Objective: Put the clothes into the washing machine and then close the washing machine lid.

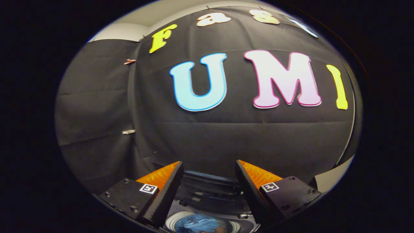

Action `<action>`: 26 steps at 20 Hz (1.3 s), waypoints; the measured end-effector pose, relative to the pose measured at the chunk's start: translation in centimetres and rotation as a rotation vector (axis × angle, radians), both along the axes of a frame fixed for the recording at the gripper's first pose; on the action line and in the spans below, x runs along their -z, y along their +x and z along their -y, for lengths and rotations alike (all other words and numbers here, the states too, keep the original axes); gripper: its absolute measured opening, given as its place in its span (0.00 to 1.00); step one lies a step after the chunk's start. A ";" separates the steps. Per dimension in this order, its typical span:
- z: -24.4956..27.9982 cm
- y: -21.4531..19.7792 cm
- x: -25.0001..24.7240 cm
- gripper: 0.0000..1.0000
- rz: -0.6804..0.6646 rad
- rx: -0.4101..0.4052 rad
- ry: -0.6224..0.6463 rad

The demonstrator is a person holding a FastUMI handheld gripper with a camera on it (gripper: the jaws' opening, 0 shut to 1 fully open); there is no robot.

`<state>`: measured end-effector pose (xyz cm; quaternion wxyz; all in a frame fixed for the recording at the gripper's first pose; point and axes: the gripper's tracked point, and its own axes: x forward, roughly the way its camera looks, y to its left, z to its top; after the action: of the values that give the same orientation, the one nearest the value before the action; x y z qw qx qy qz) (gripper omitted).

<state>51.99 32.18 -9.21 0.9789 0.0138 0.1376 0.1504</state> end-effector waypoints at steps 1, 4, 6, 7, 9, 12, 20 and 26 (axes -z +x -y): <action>0.5 0.4 0.2 1.00 -0.004 0.027 -0.004; 2.0 1.3 1.1 1.00 -0.047 0.082 -0.018; 2.7 1.9 1.8 1.00 -0.083 0.104 -0.030; 3.3 2.5 2.2 1.00 -0.099 0.114 -0.040; 3.2 2.7 2.9 1.00 -0.131 0.131 -0.057; 3.2 2.7 3.4 1.00 -0.160 0.138 -0.057; 3.9 2.0 3.8 1.00 -0.210 0.150 -0.069; 3.7 -1.6 3.6 1.00 -0.302 0.145 -0.089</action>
<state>50.39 28.50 -12.83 0.9550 0.0029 0.2884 0.0697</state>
